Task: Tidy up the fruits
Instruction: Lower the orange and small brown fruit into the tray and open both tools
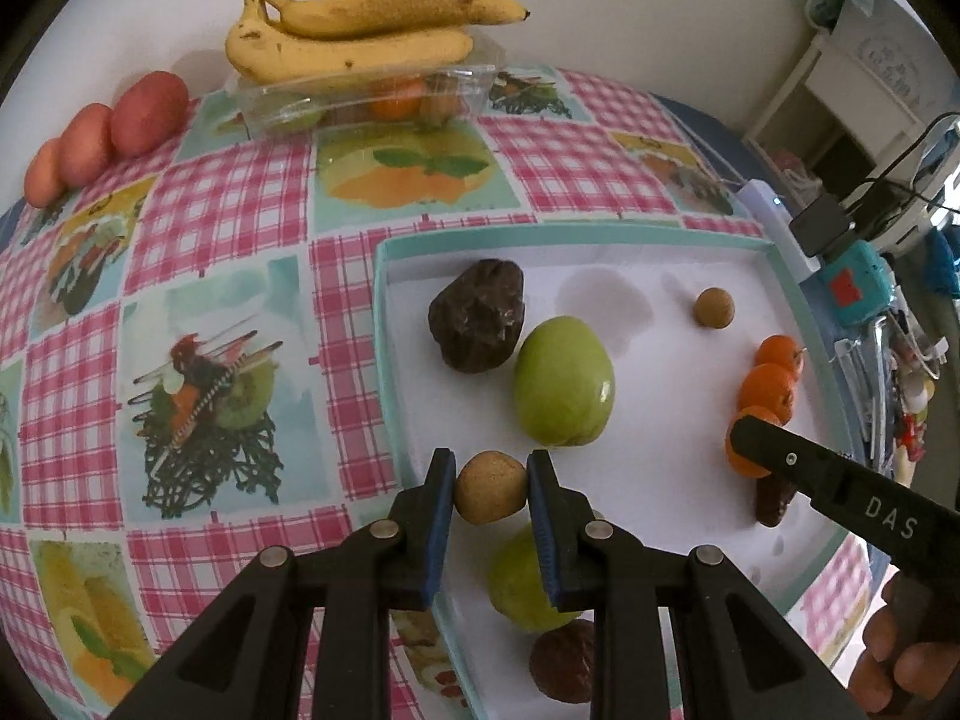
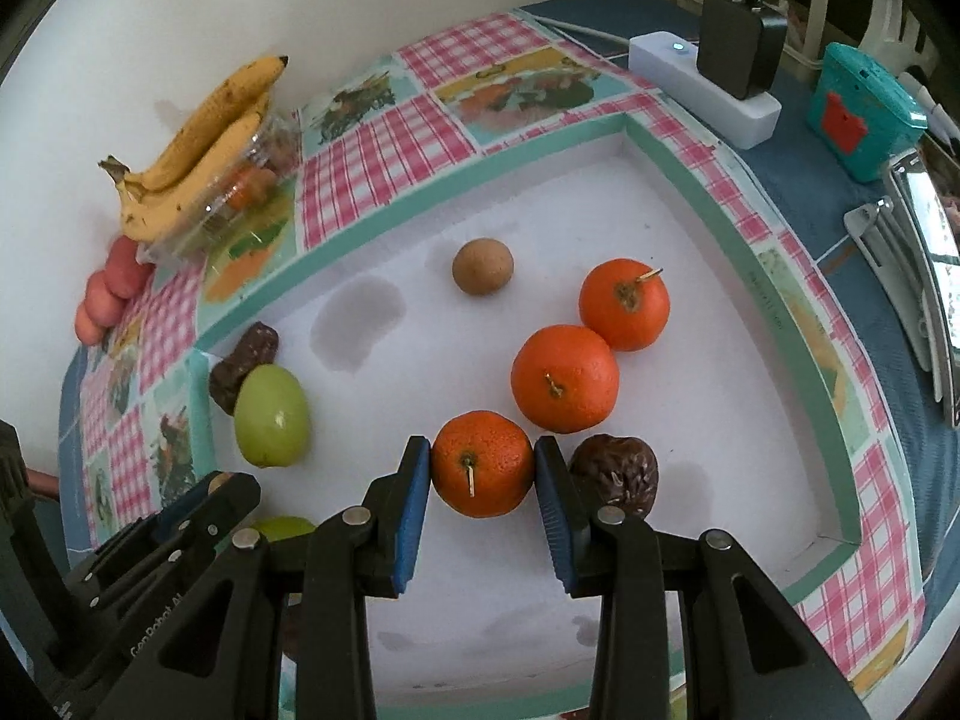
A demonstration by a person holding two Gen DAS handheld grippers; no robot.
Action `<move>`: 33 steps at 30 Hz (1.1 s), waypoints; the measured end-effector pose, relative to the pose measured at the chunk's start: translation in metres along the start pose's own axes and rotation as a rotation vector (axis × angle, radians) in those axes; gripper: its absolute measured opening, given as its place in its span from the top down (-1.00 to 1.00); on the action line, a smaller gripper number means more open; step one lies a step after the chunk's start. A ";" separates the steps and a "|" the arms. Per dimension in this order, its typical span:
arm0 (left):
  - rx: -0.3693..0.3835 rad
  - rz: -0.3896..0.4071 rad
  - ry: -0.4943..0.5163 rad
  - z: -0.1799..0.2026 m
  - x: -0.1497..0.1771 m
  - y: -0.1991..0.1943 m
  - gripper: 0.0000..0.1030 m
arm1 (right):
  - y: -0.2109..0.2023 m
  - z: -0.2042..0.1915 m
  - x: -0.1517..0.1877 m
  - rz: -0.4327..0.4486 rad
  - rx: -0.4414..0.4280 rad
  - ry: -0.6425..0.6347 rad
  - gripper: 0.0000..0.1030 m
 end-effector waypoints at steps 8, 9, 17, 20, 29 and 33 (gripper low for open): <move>0.008 -0.022 -0.011 0.002 0.003 0.009 0.49 | 0.003 0.002 0.003 -0.012 0.025 -0.011 0.29; 0.011 -0.023 -0.013 0.002 0.003 0.009 0.49 | 0.003 0.001 0.003 -0.013 0.026 -0.012 0.29; 0.007 -0.025 -0.011 0.003 0.003 0.009 0.48 | 0.006 -0.003 0.003 -0.017 0.031 -0.019 0.28; 0.004 -0.028 -0.007 0.003 0.003 0.008 0.48 | 0.005 -0.002 0.004 -0.018 0.034 -0.023 0.28; 0.000 -0.042 -0.005 0.004 0.005 0.004 0.46 | 0.007 -0.002 0.004 -0.023 0.044 -0.040 0.25; -0.007 -0.048 -0.005 0.005 0.005 0.001 0.45 | 0.005 -0.003 0.003 -0.015 0.046 -0.050 0.17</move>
Point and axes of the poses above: each gripper's, at about its wrist camera, not at the fingertips, and y roughly the way its jaws point, z to its right, x to its underside, the point moved 7 cm from there along y, roughly the way its jaws point, and after that the axes turned 7 degrees about z, right-handed, at the moved point
